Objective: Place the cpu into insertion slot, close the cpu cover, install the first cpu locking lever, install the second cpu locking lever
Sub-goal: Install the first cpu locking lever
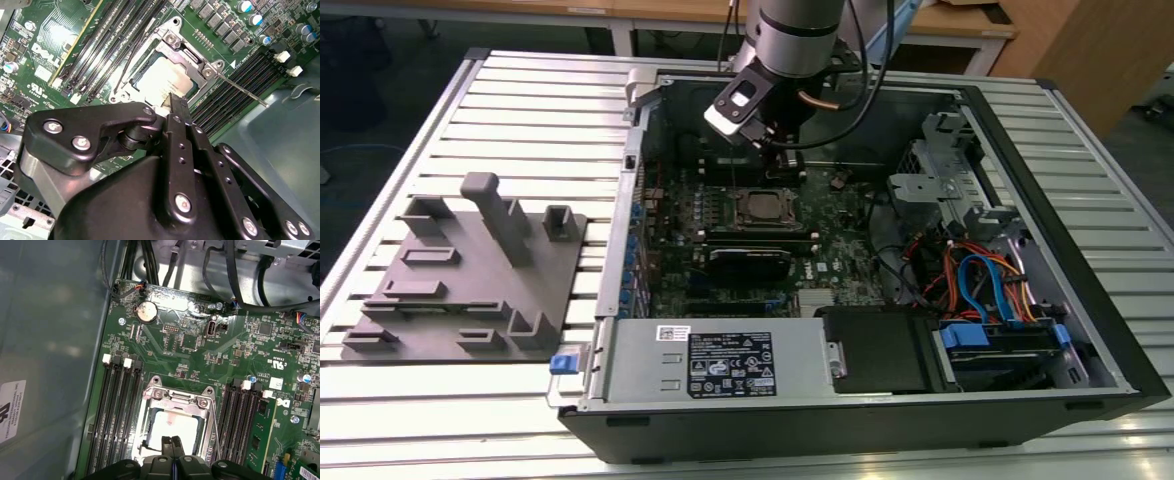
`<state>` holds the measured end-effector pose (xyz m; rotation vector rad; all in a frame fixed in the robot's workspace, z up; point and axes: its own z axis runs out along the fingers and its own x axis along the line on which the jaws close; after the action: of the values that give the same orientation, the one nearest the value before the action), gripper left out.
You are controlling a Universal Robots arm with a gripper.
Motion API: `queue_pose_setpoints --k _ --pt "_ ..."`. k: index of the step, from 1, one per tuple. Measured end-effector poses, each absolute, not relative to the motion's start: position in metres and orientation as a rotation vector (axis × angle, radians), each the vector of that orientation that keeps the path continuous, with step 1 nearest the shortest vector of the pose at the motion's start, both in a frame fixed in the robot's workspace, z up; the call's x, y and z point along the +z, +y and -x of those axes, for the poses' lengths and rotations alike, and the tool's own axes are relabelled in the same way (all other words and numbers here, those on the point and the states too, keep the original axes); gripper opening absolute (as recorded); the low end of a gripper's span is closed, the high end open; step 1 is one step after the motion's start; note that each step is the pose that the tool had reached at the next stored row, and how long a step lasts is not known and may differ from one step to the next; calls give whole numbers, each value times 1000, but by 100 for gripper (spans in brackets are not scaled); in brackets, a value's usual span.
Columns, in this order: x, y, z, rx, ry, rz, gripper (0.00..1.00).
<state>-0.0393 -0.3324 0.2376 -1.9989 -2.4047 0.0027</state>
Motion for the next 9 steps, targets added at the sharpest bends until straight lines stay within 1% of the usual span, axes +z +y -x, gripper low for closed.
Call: queue_pose_setpoints --k 9 --pt "238 -332 39 3 -2437 1959 10"
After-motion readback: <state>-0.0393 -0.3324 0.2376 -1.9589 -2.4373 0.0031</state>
